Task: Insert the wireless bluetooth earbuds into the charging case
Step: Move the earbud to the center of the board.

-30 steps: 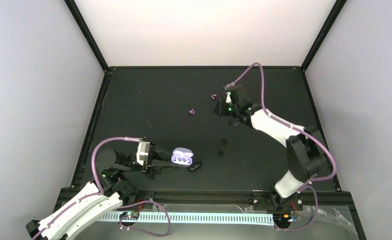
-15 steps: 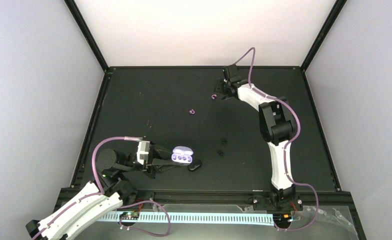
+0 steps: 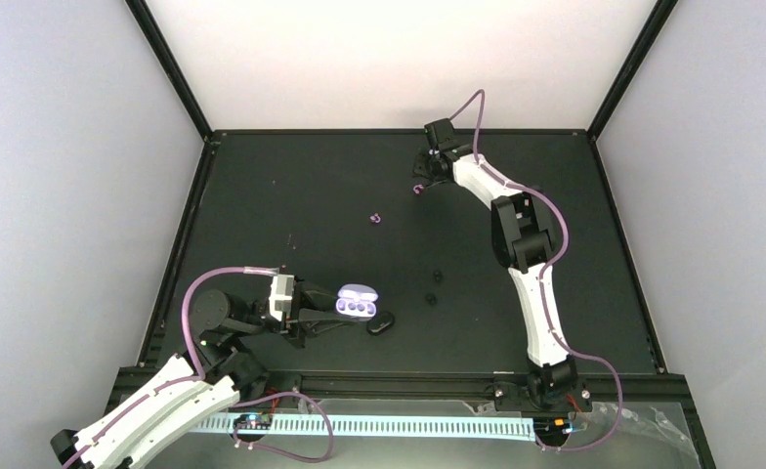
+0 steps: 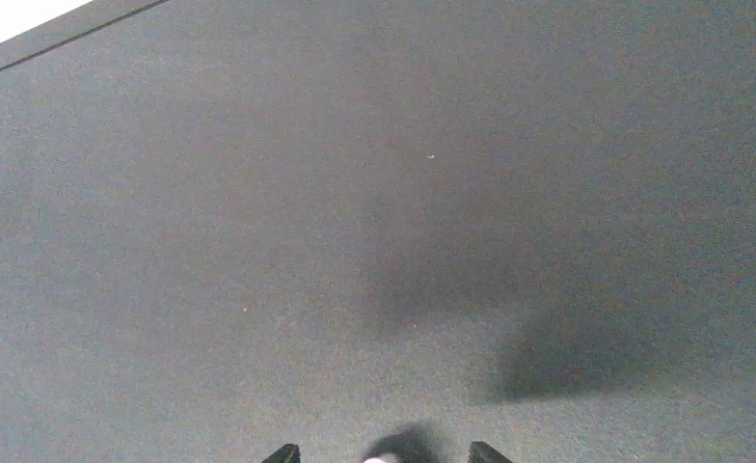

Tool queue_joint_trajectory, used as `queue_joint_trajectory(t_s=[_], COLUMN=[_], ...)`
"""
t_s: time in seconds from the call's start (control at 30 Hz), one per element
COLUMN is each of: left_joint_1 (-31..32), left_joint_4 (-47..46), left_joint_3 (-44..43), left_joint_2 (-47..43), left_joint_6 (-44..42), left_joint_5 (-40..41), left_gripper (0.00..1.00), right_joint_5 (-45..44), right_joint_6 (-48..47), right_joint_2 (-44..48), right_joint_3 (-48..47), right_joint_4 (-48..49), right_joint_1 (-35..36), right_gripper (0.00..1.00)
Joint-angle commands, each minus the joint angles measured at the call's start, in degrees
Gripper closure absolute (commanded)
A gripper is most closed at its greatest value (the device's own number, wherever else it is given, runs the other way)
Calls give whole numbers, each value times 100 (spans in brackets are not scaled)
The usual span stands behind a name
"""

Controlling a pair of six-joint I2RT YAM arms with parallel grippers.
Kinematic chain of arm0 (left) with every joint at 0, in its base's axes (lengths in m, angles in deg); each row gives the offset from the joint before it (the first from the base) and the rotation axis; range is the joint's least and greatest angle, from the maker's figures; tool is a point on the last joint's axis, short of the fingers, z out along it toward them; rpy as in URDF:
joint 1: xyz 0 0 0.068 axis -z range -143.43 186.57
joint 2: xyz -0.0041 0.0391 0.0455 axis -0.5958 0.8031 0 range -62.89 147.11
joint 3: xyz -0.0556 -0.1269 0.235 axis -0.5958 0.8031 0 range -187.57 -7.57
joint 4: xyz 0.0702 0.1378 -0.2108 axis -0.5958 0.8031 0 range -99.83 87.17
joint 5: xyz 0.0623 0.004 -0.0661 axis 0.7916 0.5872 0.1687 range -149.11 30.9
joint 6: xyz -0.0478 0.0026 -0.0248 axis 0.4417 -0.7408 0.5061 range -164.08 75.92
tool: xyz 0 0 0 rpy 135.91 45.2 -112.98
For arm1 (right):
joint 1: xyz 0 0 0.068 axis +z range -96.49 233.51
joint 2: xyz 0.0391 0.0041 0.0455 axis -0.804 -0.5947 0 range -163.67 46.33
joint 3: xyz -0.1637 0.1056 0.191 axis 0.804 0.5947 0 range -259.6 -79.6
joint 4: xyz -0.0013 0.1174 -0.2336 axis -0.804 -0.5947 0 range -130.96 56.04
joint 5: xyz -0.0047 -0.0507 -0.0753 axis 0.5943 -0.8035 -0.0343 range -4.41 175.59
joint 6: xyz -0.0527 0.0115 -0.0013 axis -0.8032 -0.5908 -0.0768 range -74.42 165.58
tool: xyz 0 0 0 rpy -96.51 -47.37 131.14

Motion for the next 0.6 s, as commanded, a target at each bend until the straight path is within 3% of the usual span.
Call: queue_joint_trajectory(t_s=[0.0,0.23,0.57], left_joint_1=[40,40,40], left_joint_4=[25,15,-36], left_joint_3=[-39,-43,-35], left_joint_2=[0,-2,5], left_joint_6=[-104,-97,-82], left_joint_5=[85,85,70], left_gripper=[98,98,99], right_joint_5=[103,288,342], right_joint_6=[8,52,-40], right_joint_2=[-275,-362,48], right_joint_3=[-436,-448,349], right_joint_4=[-408,-496,-230], right_joint_1=[-12,-3,22], right_gripper=[57,65,77])
